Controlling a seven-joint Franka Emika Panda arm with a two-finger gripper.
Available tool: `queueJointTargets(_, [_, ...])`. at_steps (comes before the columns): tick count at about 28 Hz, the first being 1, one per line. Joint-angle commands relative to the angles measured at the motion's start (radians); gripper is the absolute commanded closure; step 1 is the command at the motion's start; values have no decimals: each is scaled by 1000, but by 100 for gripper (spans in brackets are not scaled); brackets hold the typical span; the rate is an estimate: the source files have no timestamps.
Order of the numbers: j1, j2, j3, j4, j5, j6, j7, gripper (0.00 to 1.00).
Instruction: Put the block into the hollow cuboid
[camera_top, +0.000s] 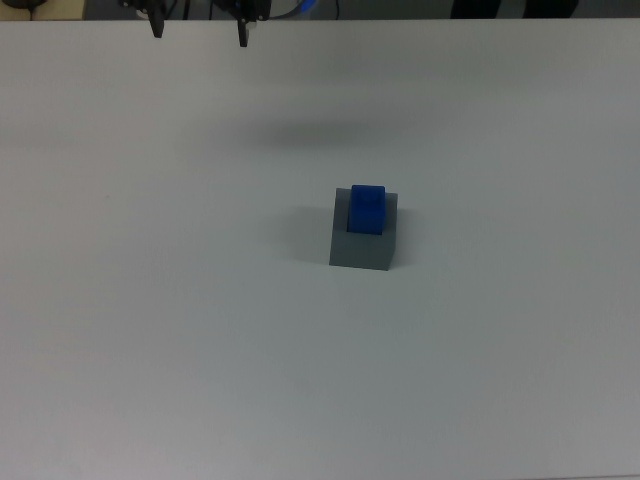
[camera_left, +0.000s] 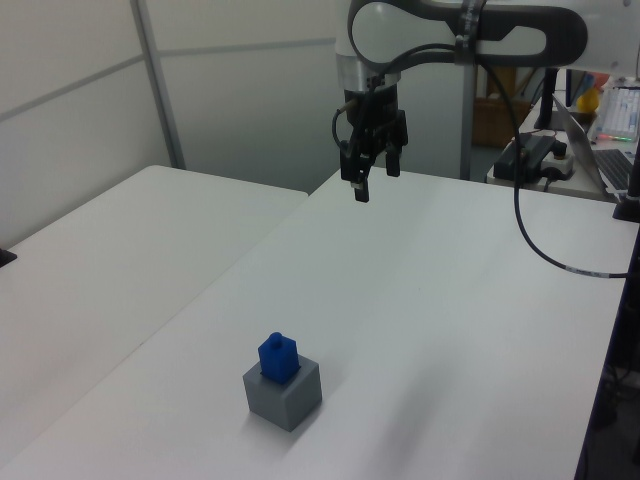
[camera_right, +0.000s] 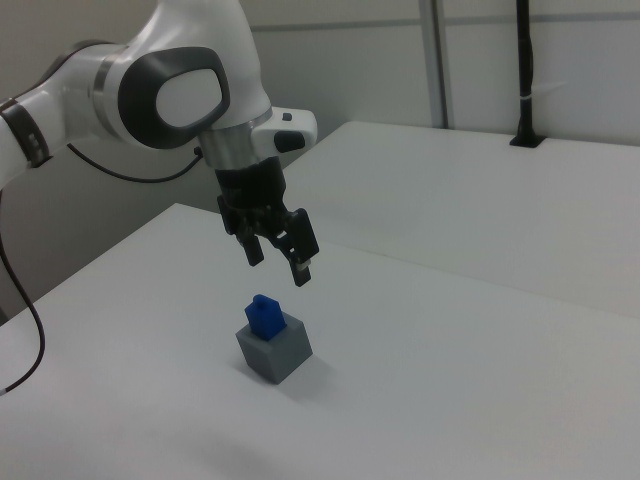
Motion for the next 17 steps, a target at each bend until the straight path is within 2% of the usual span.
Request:
queueJointTargets(1, [-5,-14,2,-12,7,21,-24,0])
queueJointTargets(17, [-2,-12,8,-11,10,25,-22,0])
